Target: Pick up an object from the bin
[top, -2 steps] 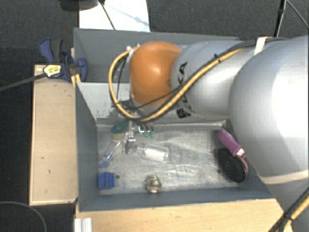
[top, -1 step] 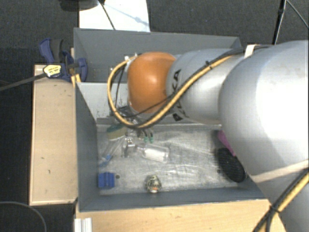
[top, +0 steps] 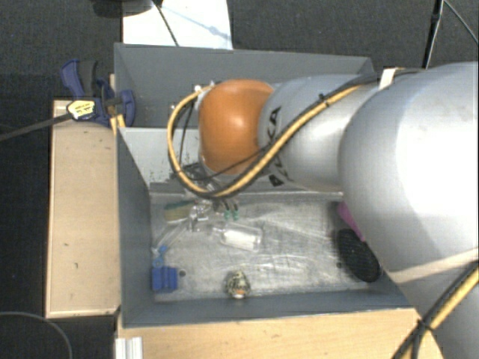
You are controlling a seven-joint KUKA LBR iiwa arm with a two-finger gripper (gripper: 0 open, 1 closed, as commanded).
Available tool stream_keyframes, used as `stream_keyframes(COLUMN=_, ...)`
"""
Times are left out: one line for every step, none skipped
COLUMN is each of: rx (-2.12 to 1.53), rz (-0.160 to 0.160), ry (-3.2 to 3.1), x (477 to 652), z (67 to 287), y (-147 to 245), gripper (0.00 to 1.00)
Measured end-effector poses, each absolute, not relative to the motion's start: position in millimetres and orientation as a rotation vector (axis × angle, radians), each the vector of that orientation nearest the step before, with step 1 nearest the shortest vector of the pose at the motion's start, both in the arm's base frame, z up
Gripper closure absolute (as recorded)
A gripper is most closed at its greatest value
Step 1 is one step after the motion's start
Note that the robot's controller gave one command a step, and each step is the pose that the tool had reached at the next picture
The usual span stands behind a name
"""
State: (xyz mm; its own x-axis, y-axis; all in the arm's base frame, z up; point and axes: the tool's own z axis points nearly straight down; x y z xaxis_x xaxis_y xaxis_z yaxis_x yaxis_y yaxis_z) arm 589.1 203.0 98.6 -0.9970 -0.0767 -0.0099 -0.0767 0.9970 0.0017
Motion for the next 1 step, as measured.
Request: stream_keyframes(rx=-0.079, rz=0.006, ry=3.131, x=586.1, z=205.3, y=206.8, gripper=1.0)
